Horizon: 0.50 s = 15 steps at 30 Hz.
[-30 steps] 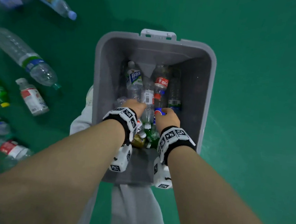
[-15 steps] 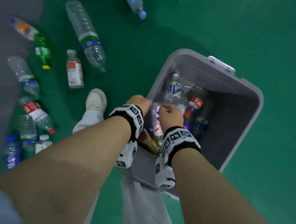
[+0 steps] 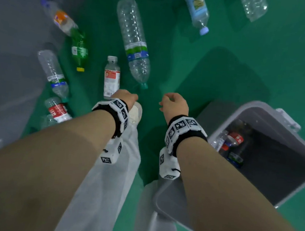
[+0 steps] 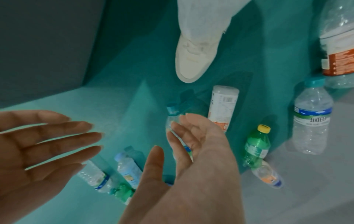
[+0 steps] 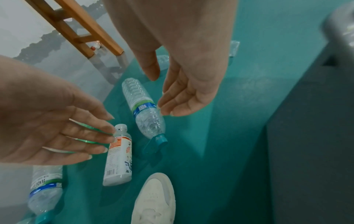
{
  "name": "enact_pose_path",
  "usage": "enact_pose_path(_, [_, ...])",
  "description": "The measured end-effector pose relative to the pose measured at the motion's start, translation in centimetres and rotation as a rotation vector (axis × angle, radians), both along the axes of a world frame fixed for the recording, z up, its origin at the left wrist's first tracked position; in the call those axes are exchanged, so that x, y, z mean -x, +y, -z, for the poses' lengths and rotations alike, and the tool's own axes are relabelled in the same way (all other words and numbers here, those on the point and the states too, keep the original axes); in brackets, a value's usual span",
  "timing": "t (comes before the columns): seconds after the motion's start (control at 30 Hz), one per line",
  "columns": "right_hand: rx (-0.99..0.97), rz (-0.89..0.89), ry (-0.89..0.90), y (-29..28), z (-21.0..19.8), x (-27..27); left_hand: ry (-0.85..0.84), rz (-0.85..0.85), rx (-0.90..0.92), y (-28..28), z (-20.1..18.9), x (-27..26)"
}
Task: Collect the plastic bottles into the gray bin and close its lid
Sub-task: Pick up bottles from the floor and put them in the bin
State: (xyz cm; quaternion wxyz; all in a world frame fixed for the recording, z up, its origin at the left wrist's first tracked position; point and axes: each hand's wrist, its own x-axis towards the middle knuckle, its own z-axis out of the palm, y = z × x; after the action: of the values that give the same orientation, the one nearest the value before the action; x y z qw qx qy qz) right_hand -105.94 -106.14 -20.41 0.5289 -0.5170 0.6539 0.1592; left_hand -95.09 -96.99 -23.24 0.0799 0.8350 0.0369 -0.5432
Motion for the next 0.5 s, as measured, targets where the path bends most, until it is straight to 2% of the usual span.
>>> enact_pose_path(0.2, [-0.050,-0.116,0.023,-0.5,5.2,-6.6,0.011,-0.030,-0.076,1.6,5.2,-6.5])
enact_pose_path(0.33, [-0.028,-0.213,0.061,-1.1,8.8,-9.2,-0.041,-0.020,-0.157,2.9,8.6,-8.7])
enact_pose_path(0.5, [0.056,-0.265,0.085,-0.8,13.3,-12.2,-0.053,0.102,-0.327,3.3,10.8,-9.5])
